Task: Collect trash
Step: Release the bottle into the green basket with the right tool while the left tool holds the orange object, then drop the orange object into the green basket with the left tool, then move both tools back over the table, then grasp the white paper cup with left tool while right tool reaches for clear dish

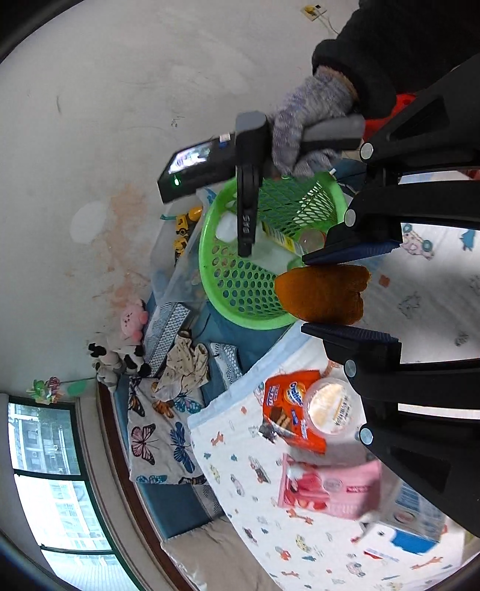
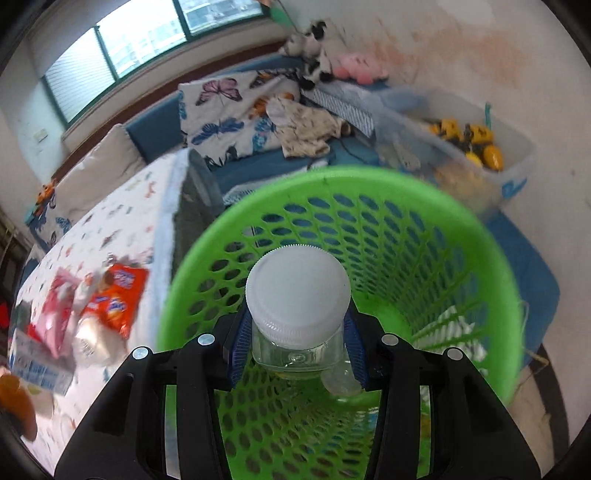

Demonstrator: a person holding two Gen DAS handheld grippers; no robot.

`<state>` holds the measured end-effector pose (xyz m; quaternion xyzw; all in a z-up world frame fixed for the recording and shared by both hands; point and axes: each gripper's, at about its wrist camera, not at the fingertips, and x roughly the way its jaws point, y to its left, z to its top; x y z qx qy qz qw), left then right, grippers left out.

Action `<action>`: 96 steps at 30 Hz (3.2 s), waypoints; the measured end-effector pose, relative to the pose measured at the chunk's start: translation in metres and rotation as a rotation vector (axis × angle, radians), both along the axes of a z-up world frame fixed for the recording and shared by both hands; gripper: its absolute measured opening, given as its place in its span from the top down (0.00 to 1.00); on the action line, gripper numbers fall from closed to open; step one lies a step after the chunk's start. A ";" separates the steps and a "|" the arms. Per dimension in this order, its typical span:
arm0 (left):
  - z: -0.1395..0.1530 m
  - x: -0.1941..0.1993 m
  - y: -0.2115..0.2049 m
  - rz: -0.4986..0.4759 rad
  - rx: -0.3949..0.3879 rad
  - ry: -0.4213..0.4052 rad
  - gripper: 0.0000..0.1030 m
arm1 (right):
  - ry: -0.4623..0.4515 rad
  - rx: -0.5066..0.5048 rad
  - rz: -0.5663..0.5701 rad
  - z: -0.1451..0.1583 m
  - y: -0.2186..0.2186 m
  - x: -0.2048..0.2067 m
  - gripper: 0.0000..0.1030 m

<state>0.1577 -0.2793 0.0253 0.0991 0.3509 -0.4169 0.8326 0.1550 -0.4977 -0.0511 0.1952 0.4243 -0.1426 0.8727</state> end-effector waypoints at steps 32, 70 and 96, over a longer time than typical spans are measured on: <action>-0.057 0.035 -0.125 -0.083 0.165 0.114 0.52 | -0.122 -0.055 -0.041 0.052 -0.011 -0.085 0.36; -0.001 -0.050 0.194 0.462 0.043 -0.150 0.28 | -0.239 -0.042 0.288 0.051 0.185 -0.125 0.20; -0.081 0.015 0.290 0.700 0.075 0.032 0.26 | -0.127 -0.012 0.670 0.005 0.347 -0.098 0.12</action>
